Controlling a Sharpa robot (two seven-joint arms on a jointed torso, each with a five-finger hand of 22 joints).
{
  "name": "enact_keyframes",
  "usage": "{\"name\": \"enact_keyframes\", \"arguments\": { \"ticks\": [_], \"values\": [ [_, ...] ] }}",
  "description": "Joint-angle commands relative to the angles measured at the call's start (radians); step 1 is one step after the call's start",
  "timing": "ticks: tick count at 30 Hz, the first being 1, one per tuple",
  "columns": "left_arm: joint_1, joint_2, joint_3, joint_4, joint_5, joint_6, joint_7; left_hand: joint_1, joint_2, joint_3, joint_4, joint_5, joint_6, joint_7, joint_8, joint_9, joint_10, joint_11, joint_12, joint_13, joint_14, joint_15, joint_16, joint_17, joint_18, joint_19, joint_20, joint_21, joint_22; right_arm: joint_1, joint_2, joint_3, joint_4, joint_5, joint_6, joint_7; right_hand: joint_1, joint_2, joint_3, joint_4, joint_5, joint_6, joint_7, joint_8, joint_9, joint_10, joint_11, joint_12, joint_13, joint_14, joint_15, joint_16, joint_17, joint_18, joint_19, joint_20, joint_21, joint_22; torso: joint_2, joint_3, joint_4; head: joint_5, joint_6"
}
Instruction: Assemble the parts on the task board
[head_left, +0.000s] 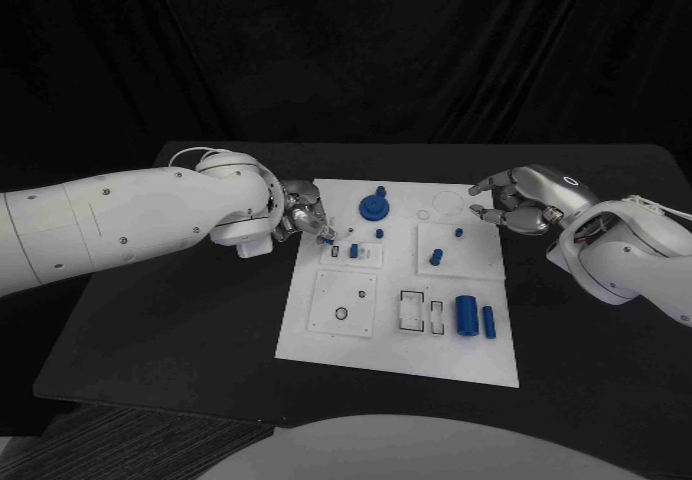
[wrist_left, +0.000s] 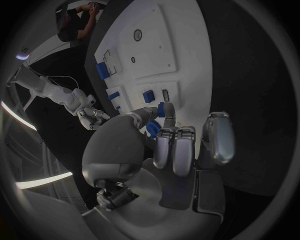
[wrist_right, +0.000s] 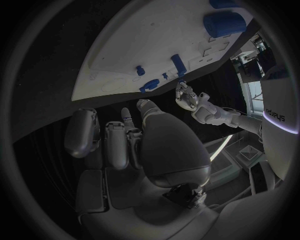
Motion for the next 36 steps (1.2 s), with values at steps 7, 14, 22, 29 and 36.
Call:
{"name": "enact_keyframes", "arguments": {
  "ticks": [7,14,22,29,36],
  "values": [
    [-0.009,0.005,0.001,0.008,-0.063,-0.033,0.004,-0.014,0.004,0.070,-0.076,-0.004,0.001,-0.006,0.001,0.001,0.104,0.000,0.004,0.262,0.104,0.001,0.003,0.263,0.014,-0.002,0.001,-0.003,0.174,-0.004,-0.001,0.000,0.002,-0.003,-0.013,-0.017,0.008,-0.002,0.006,-0.002,0.007,0.006,0.001,-0.006,-0.002,0.106,0.007,0.004,0.263,0.071,0.007,-0.006,0.110,0.006,-0.004,0.005,-0.004,0.151,0.000,-0.0014,-0.0007,0.003,0.000],
    [-0.027,0.005,0.001,0.012,-0.068,-0.037,0.004,-0.016,0.006,0.067,-0.075,-0.004,0.002,-0.007,0.001,0.001,0.104,0.000,0.004,0.262,0.104,0.000,0.003,0.263,0.014,-0.002,0.001,-0.004,0.174,-0.004,-0.001,0.000,0.001,-0.003,-0.013,-0.018,0.008,-0.002,0.006,-0.002,0.007,0.006,0.001,-0.006,-0.002,0.106,0.007,0.004,0.263,0.071,0.007,-0.006,0.110,0.006,-0.004,0.005,-0.004,0.151,0.001,-0.0006,-0.0009,0.001,0.000],
    [-0.036,0.003,0.001,0.017,-0.069,-0.035,0.003,-0.016,0.007,0.065,-0.075,-0.005,0.003,-0.007,0.001,0.001,0.104,0.000,0.004,0.262,0.104,0.000,0.003,0.263,0.014,-0.002,0.001,-0.004,0.174,-0.005,-0.001,0.000,0.001,-0.003,-0.013,-0.019,0.008,-0.002,0.006,-0.002,0.007,0.006,0.001,-0.006,-0.002,0.106,0.007,0.004,0.263,0.071,0.007,-0.006,0.110,0.006,-0.004,0.005,-0.004,0.151,0.001,0.0005,0.0002,-0.001,0.000],
    [-0.039,0.005,0.001,0.020,-0.069,-0.032,0.003,-0.016,0.007,0.065,-0.075,-0.005,0.003,-0.007,0.001,0.001,0.104,0.000,0.004,0.262,0.104,0.000,0.003,0.263,0.014,-0.002,0.001,-0.004,0.174,-0.007,0.001,0.000,0.000,-0.003,-0.013,-0.019,0.008,-0.002,0.006,-0.002,0.007,0.006,0.001,-0.006,-0.002,0.106,0.007,0.004,0.263,0.071,0.007,-0.006,0.110,0.006,-0.004,0.005,-0.004,0.151,0.001,0.0004,-0.0002,0.002,0.000],
    [-0.041,0.007,0.001,0.019,-0.069,-0.030,0.004,-0.017,0.010,0.063,-0.074,-0.005,0.004,-0.008,0.001,0.001,0.104,-0.001,0.004,0.262,0.104,0.000,0.003,0.263,0.014,-0.001,0.001,-0.004,0.174,-0.009,0.001,0.000,-0.001,-0.003,-0.013,-0.019,0.008,-0.002,0.006,-0.002,0.007,0.006,0.001,-0.006,-0.002,0.106,0.007,0.004,0.263,0.071,0.007,-0.006,0.110,0.006,-0.004,0.005,-0.004,0.151,0.001,-0.0004,-0.0001,0.001,0.000]
  ]
}}
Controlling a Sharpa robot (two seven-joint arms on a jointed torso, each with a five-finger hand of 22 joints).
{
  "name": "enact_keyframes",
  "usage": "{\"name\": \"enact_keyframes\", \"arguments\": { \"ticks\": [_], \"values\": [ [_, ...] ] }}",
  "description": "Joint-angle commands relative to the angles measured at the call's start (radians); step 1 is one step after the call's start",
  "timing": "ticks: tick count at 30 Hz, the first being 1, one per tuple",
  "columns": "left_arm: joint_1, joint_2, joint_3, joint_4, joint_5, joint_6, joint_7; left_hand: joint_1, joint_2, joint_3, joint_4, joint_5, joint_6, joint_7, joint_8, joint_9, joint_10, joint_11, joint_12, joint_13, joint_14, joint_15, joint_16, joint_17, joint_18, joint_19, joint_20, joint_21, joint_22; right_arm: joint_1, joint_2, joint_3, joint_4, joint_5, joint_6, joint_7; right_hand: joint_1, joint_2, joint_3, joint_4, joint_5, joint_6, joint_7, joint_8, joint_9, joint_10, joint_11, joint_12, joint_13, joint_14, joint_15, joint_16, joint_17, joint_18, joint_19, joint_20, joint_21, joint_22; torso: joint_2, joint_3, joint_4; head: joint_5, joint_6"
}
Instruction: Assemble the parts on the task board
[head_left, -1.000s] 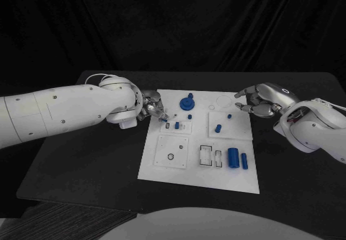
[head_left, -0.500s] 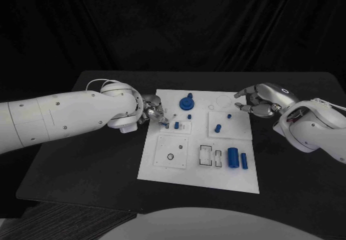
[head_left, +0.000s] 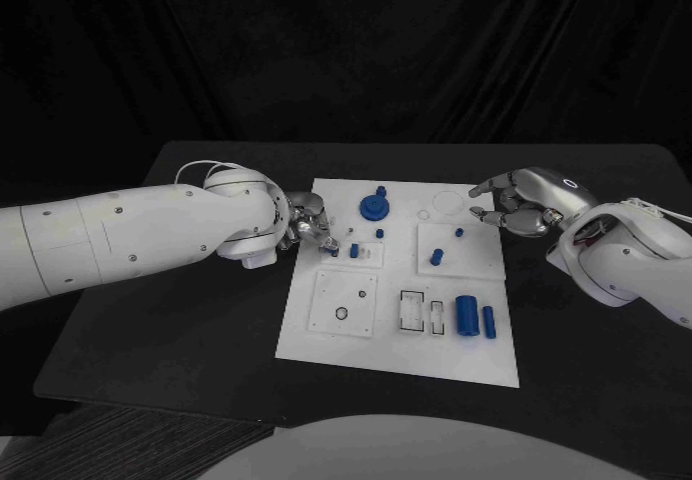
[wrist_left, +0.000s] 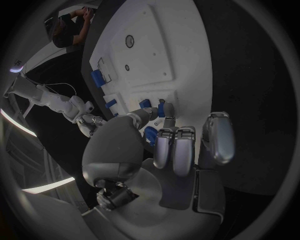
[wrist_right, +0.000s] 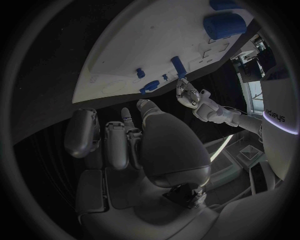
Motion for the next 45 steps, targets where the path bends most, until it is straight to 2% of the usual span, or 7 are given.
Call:
{"name": "enact_keyframes", "arguments": {
  "ticks": [1,12,21,24,28,38,45],
  "values": [
    [-0.002,0.003,0.001,0.002,-0.001,-0.002,0.006,-0.002,0.012,0.048,-0.053,0.003,0.003,-0.005,0.001,0.002,0.104,-0.001,0.004,0.262,0.104,0.000,0.003,0.263,0.014,-0.001,0.001,-0.004,0.174,-0.003,0.000,0.001,0.000,-0.003,-0.013,-0.017,0.008,-0.001,0.006,-0.002,0.007,0.006,0.001,-0.006,-0.001,0.106,0.007,0.004,0.263,0.071,0.007,-0.006,0.110,0.006,-0.004,0.005,-0.004,0.151,0.000,-0.0005,0.0004,-0.001,0.000],
    [-0.006,0.012,0.001,-0.006,-0.001,0.013,0.016,-0.008,0.019,0.034,-0.048,-0.007,0.004,-0.005,0.000,0.001,0.104,-0.001,0.004,0.262,0.104,0.000,0.003,0.263,0.014,-0.002,0.000,-0.007,0.173,-0.004,0.001,0.001,-0.002,-0.003,-0.013,-0.017,0.008,-0.001,0.006,-0.002,0.007,0.006,0.001,-0.006,-0.001,0.106,0.007,0.004,0.263,0.071,0.007,-0.006,0.110,0.006,-0.004,0.005,-0.004,0.151,0.000,0.0003,0.0001,0.002,0.000],
    [-0.008,0.014,0.001,-0.010,-0.001,0.025,0.011,-0.018,0.045,-0.050,-0.028,-0.161,0.004,-0.007,-0.015,-0.009,0.104,-0.002,0.004,0.262,0.104,-0.001,0.003,0.263,0.015,-0.005,0.001,-0.015,0.172,-0.005,0.001,0.001,-0.002,-0.003,-0.011,-0.019,0.007,-0.003,0.008,-0.002,0.010,0.005,0.001,-0.008,-0.002,0.106,0.007,0.004,0.263,0.071,0.007,-0.007,0.109,0.006,-0.004,0.005,-0.004,0.151,0.000,0.0003,0.0002,0.002,0.000],
    [-0.008,0.014,0.000,-0.011,-0.001,0.029,0.007,-0.023,0.045,-0.070,-0.020,-0.180,0.006,-0.007,-0.018,-0.012,0.104,-0.001,0.004,0.262,0.104,0.000,0.003,0.263,0.015,-0.005,0.001,-0.016,0.172,-0.005,0.000,0.001,-0.002,-0.003,-0.011,-0.019,0.007,-0.003,0.008,-0.002,0.010,0.005,0.001,-0.008,-0.002,0.106,0.007,0.004,0.263,0.071,0.007,-0.007,0.109,0.006,-0.004,0.005,-0.004,0.151,0.000,-0.0001,0.0001,0.002,0.000],
    [-0.008,0.014,0.000,-0.011,-0.001,0.033,0.001,-0.027,0.051,-0.118,-0.001,-0.242,0.009,-0.005,-0.027,-0.020,0.104,0.001,0.004,0.262,0.104,0.001,0.003,0.263,0.016,-0.007,0.002,-0.022,0.170,-0.005,0.000,0.001,-0.001,-0.003,-0.011,-0.019,0.007,-0.003,0.008,-0.002,0.010,0.005,0.001,-0.008,-0.002,0.106,0.007,0.004,0.263,0.071,0.007,-0.007,0.109,0.006,-0.004,0.005,-0.004,0.151,0.000,-0.0004,-0.0001,0.002,0.000],
    [-0.008,0.010,0.000,-0.009,-0.001,0.031,-0.009,-0.052,0.053,-0.204,0.047,-0.282,0.001,0.003,-0.038,-0.025,0.104,0.008,0.004,0.262,0.104,0.007,0.003,0.263,0.018,-0.011,0.007,-0.031,0.168,-0.006,0.000,0.001,-0.001,-0.003,-0.011,-0.019,0.007,-0.004,0.009,-0.002,0.010,0.005,0.001,-0.008,-0.003,0.106,0.007,0.004,0.263,0.071,0.007,-0.007,0.109,0.006,-0.004,0.005,-0.005,0.151,0.000,-0.0003,0.0003,0.001,0.000],
    [-0.008,0.007,0.001,-0.009,-0.001,0.015,0.001,-0.105,0.064,-0.298,0.124,-0.306,0.007,0.003,-0.013,-0.001,0.104,0.010,0.004,0.262,0.104,0.010,0.003,0.263,0.018,-0.009,0.010,-0.031,0.169,-0.007,0.000,0.001,-0.002,-0.003,-0.011,-0.019,0.007,-0.004,0.009,-0.002,0.010,0.005,0.001,-0.008,-0.003,0.106,0.007,0.004,0.263,0.071,0.007,-0.007,0.109,0.006,-0.004,0.005,-0.005,0.151,0.001,-0.0008,0.0002,0.002,0.000]
  ]
}}
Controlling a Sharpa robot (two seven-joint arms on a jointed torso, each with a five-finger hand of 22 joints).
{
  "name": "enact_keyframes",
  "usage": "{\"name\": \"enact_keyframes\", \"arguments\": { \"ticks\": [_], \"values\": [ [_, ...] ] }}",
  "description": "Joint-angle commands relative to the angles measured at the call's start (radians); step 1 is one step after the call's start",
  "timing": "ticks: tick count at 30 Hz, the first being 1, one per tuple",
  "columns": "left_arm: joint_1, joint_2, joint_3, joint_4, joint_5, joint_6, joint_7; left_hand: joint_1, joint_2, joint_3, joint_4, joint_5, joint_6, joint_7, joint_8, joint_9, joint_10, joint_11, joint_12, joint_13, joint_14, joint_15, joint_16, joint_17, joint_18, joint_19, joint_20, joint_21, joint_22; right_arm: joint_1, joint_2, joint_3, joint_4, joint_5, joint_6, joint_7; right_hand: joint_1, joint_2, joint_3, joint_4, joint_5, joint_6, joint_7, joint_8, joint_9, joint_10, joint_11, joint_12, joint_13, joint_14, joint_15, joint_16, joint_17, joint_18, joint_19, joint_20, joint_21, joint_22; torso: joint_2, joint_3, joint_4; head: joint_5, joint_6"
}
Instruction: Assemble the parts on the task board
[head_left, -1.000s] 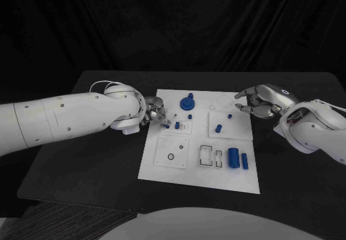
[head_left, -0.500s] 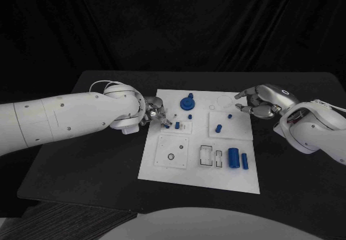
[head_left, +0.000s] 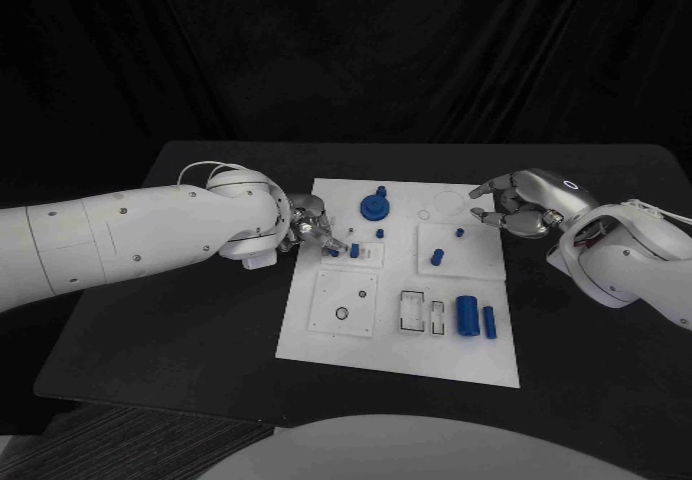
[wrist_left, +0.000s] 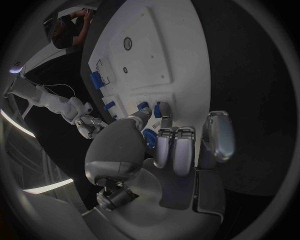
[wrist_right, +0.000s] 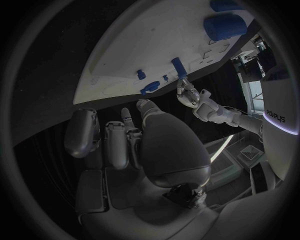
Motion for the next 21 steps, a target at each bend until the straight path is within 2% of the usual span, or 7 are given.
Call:
{"name": "enact_keyframes", "arguments": {
  "ticks": [1,5,10,15,21],
  "values": [
    [-0.003,0.000,0.000,0.002,0.002,-0.005,0.010,-0.015,0.002,-0.026,0.019,-0.007,0.002,0.002,0.014,0.011,0.108,0.006,0.003,0.262,0.108,0.006,0.003,0.263,0.018,-0.001,0.003,-0.003,0.169,-0.003,0.000,0.001,0.000,-0.003,-0.011,-0.016,0.007,-0.004,0.006,0.001,0.003,0.005,0.001,-0.004,-0.001,0.107,0.007,0.004,0.263,0.071,0.007,-0.003,0.109,0.006,-0.004,0.005,-0.005,0.151,0.000,-0.0006,0.0000,0.000,0.000],
    [-0.003,0.000,0.000,0.002,0.002,-0.010,0.014,-0.030,0.009,-0.065,0.054,-0.026,-0.001,0.000,0.031,0.028,0.108,0.004,0.003,0.262,0.108,0.005,0.003,0.263,0.018,0.000,0.002,-0.003,0.170,-0.003,0.001,0.001,0.000,-0.003,-0.011,-0.016,0.007,-0.004,0.006,0.001,0.003,0.005,0.001,-0.004,-0.001,0.107,0.007,0.004,0.263,0.071,0.007,-0.003,0.109,0.006,-0.004,0.005,-0.005,0.151,0.000,-0.0004,-0.0004,0.000,0.000],
    [-0.003,0.000,0.000,0.000,0.002,-0.012,0.018,-0.035,0.015,-0.083,0.069,-0.036,-0.001,-0.002,0.043,0.038,0.108,0.004,0.003,0.262,0.108,0.004,0.003,0.263,0.017,0.001,0.002,-0.002,0.170,-0.004,0.001,0.001,-0.001,-0.003,-0.011,-0.016,0.006,-0.005,0.007,0.001,0.003,0.005,0.001,-0.005,-0.002,0.107,0.007,0.004,0.263,0.071,0.007,-0.002,0.110,0.006,-0.003,0.004,-0.005,0.151,0.000,-0.0004,-0.0001,-0.001,0.000],
    [-0.003,0.001,0.000,-0.001,0.002,-0.012,0.021,-0.032,0.022,-0.094,0.074,-0.031,0.003,-0.004,0.058,0.051,0.108,0.002,0.003,0.262,0.108,0.003,0.003,0.263,0.017,0.001,0.001,-0.002,0.170,-0.004,0.001,0.001,-0.001,-0.003,-0.011,-0.016,0.006,-0.005,0.007,0.001,0.003,0.005,0.001,-0.005,-0.002,0.107,0.007,0.004,0.263,0.071,0.007,-0.002,0.110,0.006,-0.003,0.004,-0.005,0.151,0.000,0.0000,-0.0004,-0.002,0.000],
    [-0.003,0.002,0.000,-0.002,0.002,-0.020,0.034,-0.024,0.041,-0.112,0.077,-0.008,0.002,-0.010,0.095,0.088,0.108,-0.002,0.003,0.262,0.108,0.000,0.003,0.263,0.017,0.002,-0.002,-0.001,0.170,-0.004,0.002,0.001,-0.002,-0.003,-0.010,-0.017,0.006,-0.005,0.008,0.001,0.004,0.005,0.001,-0.005,-0.002,0.107,0.007,0.004,0.263,0.071,0.007,-0.003,0.109,0.006,-0.004,0.004,-0.005,0.151,0.001,0.0001,-0.0009,-0.001,0.000]
  ]
}}
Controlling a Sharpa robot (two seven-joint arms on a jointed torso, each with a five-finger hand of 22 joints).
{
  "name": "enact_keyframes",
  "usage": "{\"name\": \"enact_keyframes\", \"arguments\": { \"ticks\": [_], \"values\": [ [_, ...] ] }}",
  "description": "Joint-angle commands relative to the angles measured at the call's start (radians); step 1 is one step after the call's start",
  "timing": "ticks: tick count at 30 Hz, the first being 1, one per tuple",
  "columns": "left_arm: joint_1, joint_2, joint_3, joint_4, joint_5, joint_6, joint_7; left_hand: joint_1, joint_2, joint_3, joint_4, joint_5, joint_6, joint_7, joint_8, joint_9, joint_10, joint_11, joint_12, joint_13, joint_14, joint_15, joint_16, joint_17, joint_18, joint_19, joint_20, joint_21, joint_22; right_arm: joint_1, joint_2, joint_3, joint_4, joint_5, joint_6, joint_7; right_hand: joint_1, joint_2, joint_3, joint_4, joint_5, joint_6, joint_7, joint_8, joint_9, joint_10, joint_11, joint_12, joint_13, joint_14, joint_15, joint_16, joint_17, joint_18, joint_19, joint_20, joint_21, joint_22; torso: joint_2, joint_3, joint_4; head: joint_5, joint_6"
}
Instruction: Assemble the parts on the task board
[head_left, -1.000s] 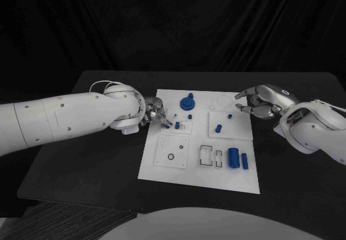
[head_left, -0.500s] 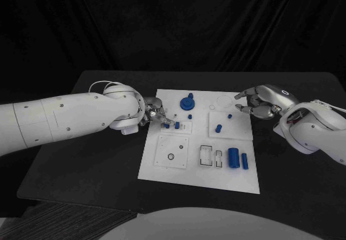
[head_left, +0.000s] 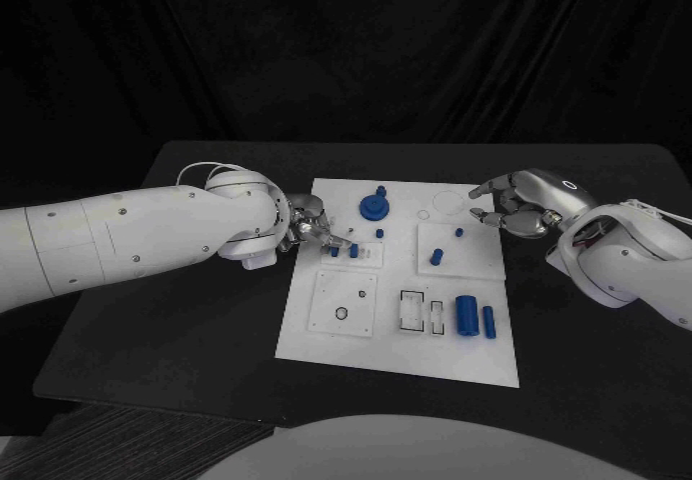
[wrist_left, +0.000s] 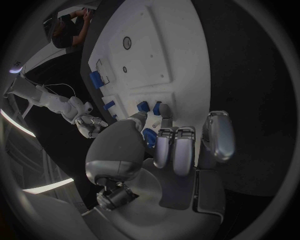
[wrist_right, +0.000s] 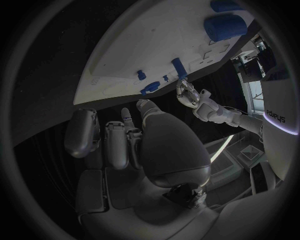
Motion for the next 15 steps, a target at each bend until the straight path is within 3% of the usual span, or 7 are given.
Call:
{"name": "enact_keyframes", "arguments": {
  "ticks": [1,15],
  "values": [
    [-0.002,0.002,0.001,0.001,0.002,-0.014,0.029,-0.003,0.013,-0.007,0.002,0.008,-0.001,-0.008,0.009,0.009,0.108,-0.003,0.003,0.262,0.108,0.000,0.003,0.263,0.017,0.002,-0.002,-0.001,0.170,-0.003,0.001,0.001,0.000,-0.003,-0.010,-0.016,0.006,-0.005,0.008,0.001,0.004,0.005,0.001,-0.005,-0.001,0.106,0.007,0.004,0.263,0.071,0.007,-0.003,0.109,0.006,-0.004,0.004,-0.005,0.151,0.000,0.0004,-0.0004,0.000,0.000],
    [-0.002,-0.004,0.001,0.002,0.002,-0.039,0.041,-0.005,0.035,-0.015,0.003,0.029,-0.007,-0.010,0.024,0.026,0.108,-0.005,0.003,0.262,0.108,-0.002,0.003,0.263,0.017,0.002,-0.004,0.000,0.171,-0.003,0.000,0.001,-0.002,-0.003,-0.010,-0.015,0.007,-0.005,0.009,0.000,0.006,0.006,0.001,-0.005,-0.001,0.106,0.007,0.004,0.263,0.071,0.007,-0.003,0.108,0.006,-0.004,0.004,-0.006,0.151,0.000,0.0004,0.0006,-0.001,0.000]
  ]
}}
